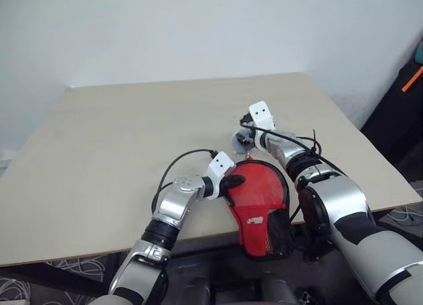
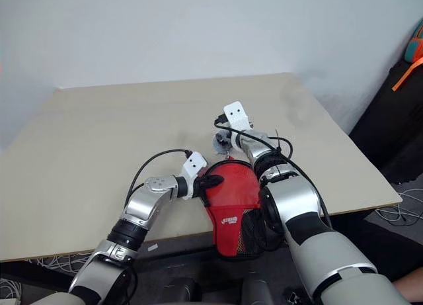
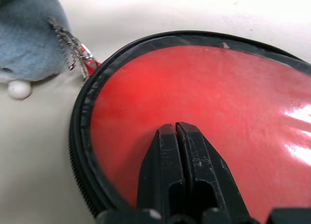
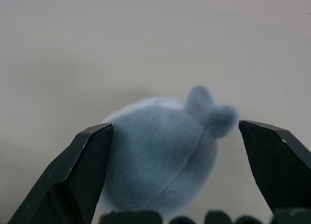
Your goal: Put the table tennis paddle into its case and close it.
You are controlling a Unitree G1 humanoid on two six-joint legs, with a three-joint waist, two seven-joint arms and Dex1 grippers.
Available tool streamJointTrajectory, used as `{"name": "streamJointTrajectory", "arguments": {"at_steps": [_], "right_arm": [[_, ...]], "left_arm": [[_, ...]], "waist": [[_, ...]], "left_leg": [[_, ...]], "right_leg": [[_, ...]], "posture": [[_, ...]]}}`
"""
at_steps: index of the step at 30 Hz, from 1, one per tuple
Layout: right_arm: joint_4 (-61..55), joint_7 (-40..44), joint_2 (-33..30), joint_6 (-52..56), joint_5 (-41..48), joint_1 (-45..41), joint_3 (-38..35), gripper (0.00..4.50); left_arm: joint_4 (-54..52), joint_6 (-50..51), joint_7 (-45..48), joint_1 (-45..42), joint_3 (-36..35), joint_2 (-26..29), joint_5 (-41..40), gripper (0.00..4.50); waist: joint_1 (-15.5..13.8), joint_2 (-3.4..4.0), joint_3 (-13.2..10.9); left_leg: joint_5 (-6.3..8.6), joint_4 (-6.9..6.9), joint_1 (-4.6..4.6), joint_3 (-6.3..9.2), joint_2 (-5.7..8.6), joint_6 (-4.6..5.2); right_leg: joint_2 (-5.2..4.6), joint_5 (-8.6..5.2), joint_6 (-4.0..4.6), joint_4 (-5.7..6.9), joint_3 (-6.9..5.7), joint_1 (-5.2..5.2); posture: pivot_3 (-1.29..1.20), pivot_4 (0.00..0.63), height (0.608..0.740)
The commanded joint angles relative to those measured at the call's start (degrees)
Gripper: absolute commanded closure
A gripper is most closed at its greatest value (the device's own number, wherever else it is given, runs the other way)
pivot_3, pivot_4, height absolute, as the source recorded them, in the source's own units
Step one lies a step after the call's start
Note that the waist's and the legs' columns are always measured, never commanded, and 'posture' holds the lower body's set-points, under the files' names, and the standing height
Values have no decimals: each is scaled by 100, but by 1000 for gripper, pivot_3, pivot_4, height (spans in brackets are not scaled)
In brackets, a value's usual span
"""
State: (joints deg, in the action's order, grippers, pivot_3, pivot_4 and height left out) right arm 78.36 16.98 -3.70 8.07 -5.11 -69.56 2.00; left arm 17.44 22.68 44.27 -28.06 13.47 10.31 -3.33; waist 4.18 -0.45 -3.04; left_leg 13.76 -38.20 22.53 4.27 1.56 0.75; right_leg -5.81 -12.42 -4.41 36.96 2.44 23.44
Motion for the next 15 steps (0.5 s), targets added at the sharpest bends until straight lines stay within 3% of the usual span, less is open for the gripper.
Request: {"name": "streamJointTrajectory", "arguments": {"at_steps": [1, 15], "right_arm": [[-81, -104, -89, -126, -328, -12, 161, 24], [-225, -17, -972, -45, -706, 276, 364, 24]], "left_arm": [[-98, -13, -42, -97, -63, 18, -74, 4500], [265, -155, -5, -284, 6, -68, -45, 4500]], "waist": [[2, 1, 1], [3, 13, 9]], "left_leg": [[0, 0, 0, 0, 0, 0], [-1, -3, -6, 1, 2, -1]], "right_leg": [[0, 0, 0, 0, 0, 0], [-1, 0, 0, 0, -2, -10]], "posture": [[0, 0, 698], [0, 0, 698]]}}
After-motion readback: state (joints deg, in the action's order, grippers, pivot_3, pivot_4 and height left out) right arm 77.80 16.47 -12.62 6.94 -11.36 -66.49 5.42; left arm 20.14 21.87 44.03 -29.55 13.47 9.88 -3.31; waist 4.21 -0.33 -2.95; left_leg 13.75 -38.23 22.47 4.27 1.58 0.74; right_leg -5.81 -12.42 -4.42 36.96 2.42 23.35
